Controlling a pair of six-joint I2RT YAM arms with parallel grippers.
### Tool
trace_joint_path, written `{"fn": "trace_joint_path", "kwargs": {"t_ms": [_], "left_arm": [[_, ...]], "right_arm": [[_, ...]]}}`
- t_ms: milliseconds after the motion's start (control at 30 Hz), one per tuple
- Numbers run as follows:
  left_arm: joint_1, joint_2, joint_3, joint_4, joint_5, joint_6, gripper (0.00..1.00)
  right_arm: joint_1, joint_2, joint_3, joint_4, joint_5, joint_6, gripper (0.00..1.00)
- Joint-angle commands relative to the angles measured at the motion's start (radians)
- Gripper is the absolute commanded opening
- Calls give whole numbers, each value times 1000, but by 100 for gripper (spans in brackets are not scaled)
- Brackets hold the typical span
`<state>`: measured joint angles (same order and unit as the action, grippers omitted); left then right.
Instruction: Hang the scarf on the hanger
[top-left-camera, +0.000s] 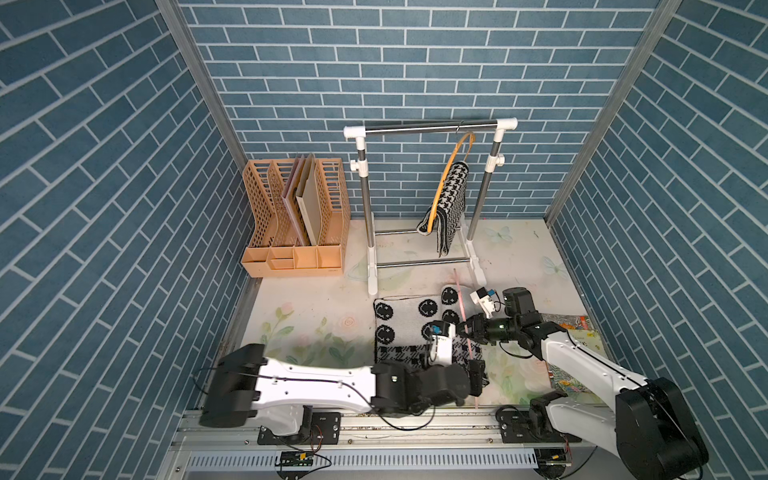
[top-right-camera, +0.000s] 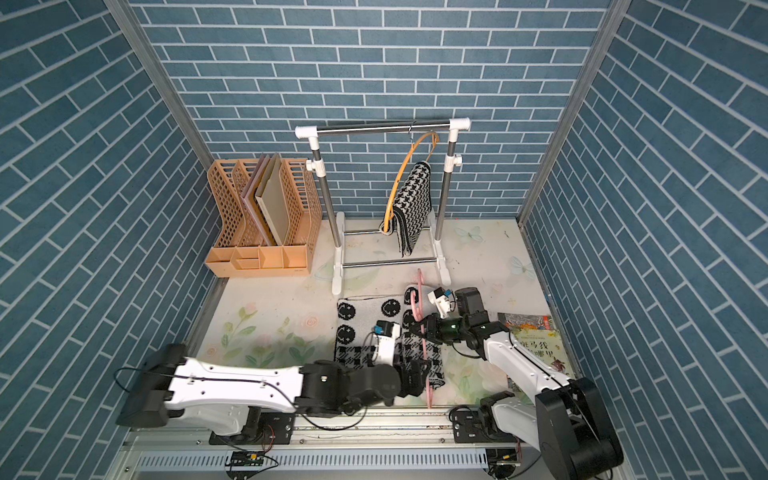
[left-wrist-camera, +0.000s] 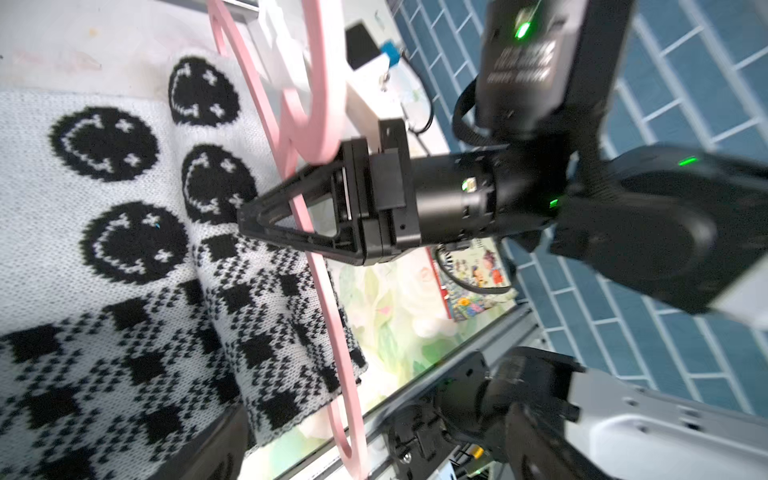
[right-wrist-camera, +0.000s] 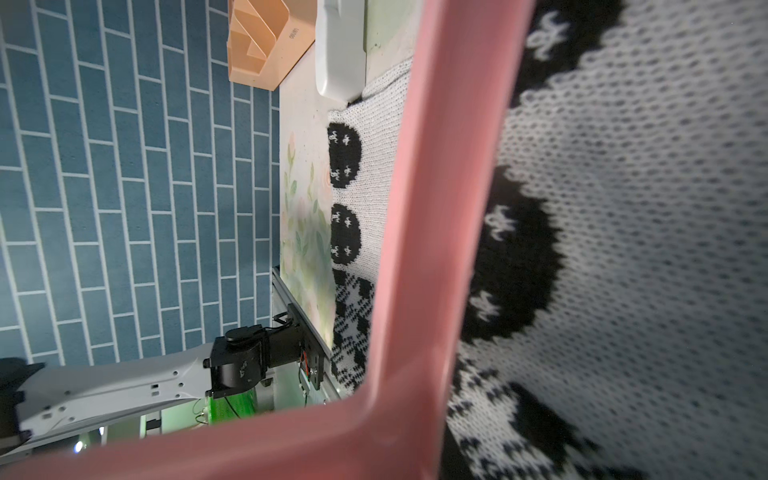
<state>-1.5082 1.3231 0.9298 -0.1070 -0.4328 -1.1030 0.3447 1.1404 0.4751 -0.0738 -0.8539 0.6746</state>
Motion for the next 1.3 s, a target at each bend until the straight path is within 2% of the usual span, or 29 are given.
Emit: {"fn": "trace_joint_path", "kwargs": {"t_ms": [0,67,133,233,333,467,600,800,1067,1267], "left_arm": [[108,-174,-169,138,150,33,100],[221,-242,-281,230,284,9,100],[315,-226,-328,302,401,35,99],[415,-55,-321,445,612,80,99],[457,111,-245,520,730,134,95],[522,208,-219,599,809,140,91],[571,213,-236,532,835,195,90],[632,293,-229,543,960,265,87],[650,427,-144,552,1027,297,86],[650,469,-87,546,1050,301,84]], "right_arm": [[-30,-6,-20,50,-26,30,21],[-42,-6,-18,59,-42,37,21],[-45,4,-18,68,-58,41,20],[-50,14,-19,86,-90,50,20],[-60,13,-30,129,-116,81,20],[-73,3,-32,114,-117,82,20],[-81,-15,-37,85,-114,82,19],[-85,-29,-38,102,-150,98,19],[-88,-25,-51,100,-147,101,18],[-89,-26,-61,79,-143,90,18]]}}
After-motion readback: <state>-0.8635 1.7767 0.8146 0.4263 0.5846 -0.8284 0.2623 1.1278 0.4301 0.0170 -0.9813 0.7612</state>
